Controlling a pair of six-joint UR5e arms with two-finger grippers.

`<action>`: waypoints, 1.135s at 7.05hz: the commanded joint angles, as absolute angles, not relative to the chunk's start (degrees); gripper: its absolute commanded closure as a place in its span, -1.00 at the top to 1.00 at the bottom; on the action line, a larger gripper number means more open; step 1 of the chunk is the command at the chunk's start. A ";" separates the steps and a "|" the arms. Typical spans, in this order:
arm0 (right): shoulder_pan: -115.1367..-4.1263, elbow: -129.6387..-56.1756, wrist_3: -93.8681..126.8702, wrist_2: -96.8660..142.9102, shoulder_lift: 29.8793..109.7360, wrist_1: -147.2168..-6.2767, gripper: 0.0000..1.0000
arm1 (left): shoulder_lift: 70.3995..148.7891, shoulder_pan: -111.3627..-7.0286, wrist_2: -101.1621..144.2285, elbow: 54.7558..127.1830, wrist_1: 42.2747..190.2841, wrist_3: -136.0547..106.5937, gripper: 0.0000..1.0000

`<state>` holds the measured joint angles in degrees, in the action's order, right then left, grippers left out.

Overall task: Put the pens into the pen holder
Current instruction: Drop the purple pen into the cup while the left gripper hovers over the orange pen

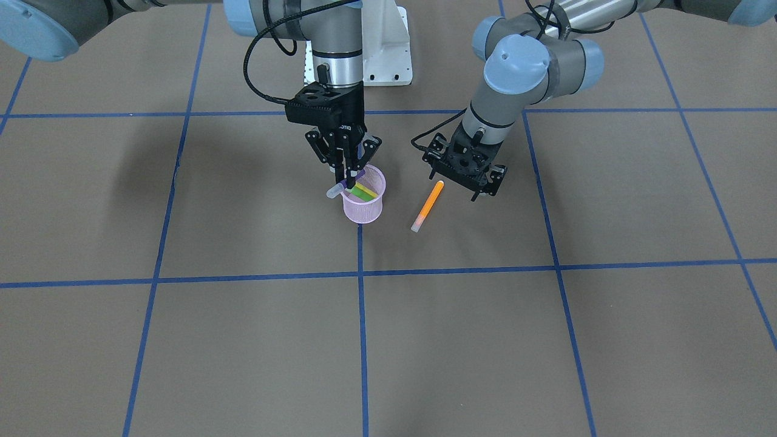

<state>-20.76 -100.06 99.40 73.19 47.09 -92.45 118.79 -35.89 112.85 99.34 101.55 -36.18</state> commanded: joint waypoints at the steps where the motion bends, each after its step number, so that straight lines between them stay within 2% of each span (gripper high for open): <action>1: -19.95 -99.23 99.23 72.33 46.67 -92.37 -0.95 | 118.92 -35.86 112.85 99.32 101.51 -36.21 0.98; 2: -19.95 -99.32 99.05 72.51 46.58 -92.29 0.45 | 119.09 -35.77 112.85 99.23 101.51 -36.30 0.98; 3: -20.04 -99.66 99.05 72.86 46.58 -92.29 0.99 | 119.44 -35.51 112.85 98.62 101.51 -36.47 0.98; 5: -21.34 -102.54 96.79 75.39 47.89 -92.37 1.00 | 120.92 -33.49 112.76 97.48 101.43 -36.83 0.98; 6: -24.66 -108.40 93.72 80.80 52.42 -92.37 1.00 | 121.72 -33.49 112.76 96.08 101.77 -36.22 0.96; 7: -28.61 -112.89 89.95 87.21 56.39 -92.29 1.00 | 124.60 -33.49 112.76 92.76 101.86 -36.12 0.86; 8: -32.74 -113.98 88.26 93.02 57.47 -92.29 1.00 | 126.11 -33.57 112.76 90.20 101.87 -35.08 0.78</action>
